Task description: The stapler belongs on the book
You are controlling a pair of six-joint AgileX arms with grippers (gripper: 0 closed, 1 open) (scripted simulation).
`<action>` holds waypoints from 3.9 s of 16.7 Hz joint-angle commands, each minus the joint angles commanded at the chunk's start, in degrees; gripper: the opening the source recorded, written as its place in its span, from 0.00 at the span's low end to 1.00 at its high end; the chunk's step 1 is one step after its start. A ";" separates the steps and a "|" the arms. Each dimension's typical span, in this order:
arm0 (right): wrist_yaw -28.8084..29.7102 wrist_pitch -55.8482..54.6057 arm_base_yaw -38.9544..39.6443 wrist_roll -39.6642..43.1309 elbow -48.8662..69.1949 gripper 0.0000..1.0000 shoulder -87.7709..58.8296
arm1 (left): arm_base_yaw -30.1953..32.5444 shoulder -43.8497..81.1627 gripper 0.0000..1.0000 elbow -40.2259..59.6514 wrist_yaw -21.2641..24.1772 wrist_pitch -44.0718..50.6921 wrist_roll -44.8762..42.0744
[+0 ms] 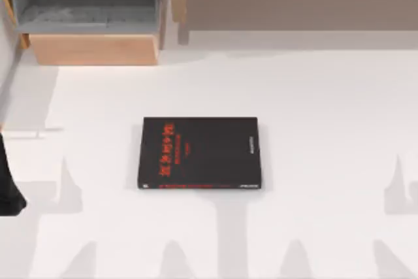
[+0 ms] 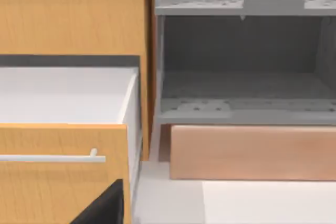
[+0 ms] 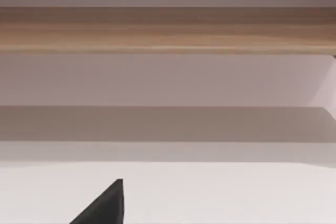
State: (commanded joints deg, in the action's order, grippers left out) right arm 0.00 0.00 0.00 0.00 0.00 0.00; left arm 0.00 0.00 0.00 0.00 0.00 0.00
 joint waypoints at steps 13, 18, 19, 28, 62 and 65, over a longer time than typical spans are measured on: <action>0.00 0.00 0.00 0.00 0.00 1.00 0.00 | -5.66 34.96 1.00 35.31 -1.04 21.12 2.00; 0.00 0.00 0.00 0.00 0.00 1.00 0.00 | -10.12 65.78 1.00 65.27 -1.34 38.25 2.63; 0.00 0.00 0.00 0.00 0.00 1.00 0.00 | -10.98 72.36 1.00 71.66 -1.34 41.81 2.67; 0.00 0.00 0.00 0.00 0.00 1.00 0.00 | -16.88 126.96 1.00 125.46 -0.73 70.43 2.38; 0.00 0.00 0.00 0.00 0.00 1.00 0.00 | -18.70 149.55 1.00 140.87 0.15 75.38 1.89; 0.00 0.00 0.00 0.00 0.00 1.00 0.00 | -18.18 151.23 1.00 138.51 0.12 71.41 2.34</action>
State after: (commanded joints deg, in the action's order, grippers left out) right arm 0.00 0.00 0.00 0.00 0.00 0.00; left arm -18.18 151.23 138.51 0.12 71.41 2.34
